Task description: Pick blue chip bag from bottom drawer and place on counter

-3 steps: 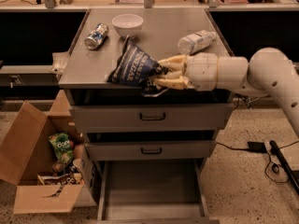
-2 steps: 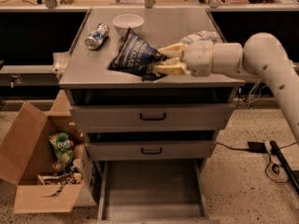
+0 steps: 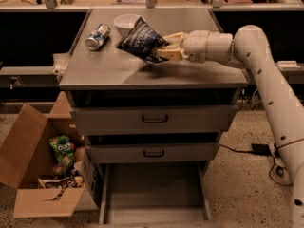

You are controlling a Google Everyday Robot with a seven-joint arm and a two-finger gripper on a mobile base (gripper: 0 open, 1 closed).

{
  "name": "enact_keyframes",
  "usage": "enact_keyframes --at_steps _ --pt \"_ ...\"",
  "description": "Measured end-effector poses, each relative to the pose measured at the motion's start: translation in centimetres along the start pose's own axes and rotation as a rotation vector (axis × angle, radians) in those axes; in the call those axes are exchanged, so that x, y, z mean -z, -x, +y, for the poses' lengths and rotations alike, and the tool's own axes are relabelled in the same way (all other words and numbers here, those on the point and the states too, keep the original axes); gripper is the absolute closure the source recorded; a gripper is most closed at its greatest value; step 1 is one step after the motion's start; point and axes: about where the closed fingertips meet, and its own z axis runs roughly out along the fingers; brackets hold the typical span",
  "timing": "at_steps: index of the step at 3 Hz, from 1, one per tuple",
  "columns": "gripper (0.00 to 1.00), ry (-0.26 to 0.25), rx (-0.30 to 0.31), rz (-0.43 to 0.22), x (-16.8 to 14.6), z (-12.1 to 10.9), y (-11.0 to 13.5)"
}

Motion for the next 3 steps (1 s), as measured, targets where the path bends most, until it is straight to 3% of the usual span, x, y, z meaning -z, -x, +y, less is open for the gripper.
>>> enact_keyframes --at_steps 1,3 --pt "0.73 -0.028 -0.02 0.016 -1.0 -2.2 -1.4" --pt "0.19 -0.04 -0.017 0.041 -1.4 -3.3 -1.2"
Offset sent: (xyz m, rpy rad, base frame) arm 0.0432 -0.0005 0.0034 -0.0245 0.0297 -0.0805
